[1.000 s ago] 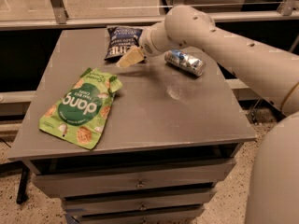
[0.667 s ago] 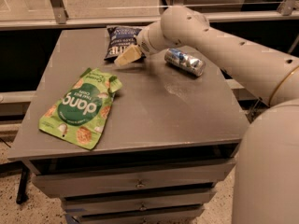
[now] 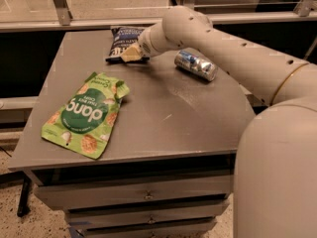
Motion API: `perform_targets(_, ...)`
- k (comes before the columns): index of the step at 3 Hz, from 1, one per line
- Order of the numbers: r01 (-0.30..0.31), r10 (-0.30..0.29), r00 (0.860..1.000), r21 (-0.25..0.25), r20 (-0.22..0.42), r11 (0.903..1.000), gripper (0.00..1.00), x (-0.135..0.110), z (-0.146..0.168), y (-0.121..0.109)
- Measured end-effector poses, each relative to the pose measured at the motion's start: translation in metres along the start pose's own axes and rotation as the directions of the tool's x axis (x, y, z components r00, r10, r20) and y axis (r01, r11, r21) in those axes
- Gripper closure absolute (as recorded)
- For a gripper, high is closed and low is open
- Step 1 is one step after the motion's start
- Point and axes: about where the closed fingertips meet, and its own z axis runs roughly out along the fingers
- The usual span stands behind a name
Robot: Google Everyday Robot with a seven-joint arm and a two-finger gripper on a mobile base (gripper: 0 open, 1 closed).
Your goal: Pick blue chip bag
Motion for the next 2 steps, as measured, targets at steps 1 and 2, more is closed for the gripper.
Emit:
perform_targets(1,-0.022,0.022,1.000,-0.009,0.000,0.9997,0.62,0.0009,0.0016,0.0076)
perform_targets(2,-0.032,0.033,0.999,-0.030,0.020,0.9990,0.85,-0.0021,-0.0032,0.0171)
